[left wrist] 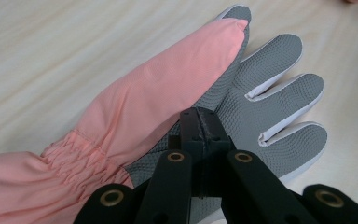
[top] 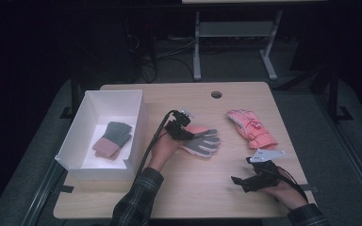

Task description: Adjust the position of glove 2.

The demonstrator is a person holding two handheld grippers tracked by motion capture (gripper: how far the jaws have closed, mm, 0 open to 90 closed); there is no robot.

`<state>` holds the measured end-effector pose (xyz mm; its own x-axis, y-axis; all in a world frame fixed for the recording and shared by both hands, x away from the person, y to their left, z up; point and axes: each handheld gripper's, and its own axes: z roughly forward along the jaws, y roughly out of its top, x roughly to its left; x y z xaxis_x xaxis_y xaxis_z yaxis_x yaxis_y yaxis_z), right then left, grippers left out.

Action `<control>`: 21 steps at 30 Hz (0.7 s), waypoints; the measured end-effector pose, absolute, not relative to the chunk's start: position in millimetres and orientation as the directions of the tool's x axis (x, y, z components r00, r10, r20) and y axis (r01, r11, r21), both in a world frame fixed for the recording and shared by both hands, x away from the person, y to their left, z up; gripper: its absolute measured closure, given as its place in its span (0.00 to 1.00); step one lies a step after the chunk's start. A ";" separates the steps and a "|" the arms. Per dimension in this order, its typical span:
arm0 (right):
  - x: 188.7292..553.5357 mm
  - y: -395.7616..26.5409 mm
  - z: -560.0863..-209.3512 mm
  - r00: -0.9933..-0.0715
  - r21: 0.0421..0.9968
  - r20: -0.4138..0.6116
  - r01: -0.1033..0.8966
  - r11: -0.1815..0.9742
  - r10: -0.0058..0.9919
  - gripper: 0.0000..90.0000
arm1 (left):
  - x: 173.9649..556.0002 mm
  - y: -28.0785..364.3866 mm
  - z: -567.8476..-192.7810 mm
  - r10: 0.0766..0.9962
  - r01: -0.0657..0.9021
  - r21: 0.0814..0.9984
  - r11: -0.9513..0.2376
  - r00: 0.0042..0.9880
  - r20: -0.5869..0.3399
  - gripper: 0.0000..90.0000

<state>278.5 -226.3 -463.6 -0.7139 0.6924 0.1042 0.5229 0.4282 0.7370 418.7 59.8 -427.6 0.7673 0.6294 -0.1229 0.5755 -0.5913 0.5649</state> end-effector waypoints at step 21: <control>274.3 -230.5 -463.4 -0.695 0.727 0.105 0.541 0.422 0.711 0.03 | 384.8 35.7 -413.5 0.509 0.481 0.593 -0.646 0.850 -0.134 1.00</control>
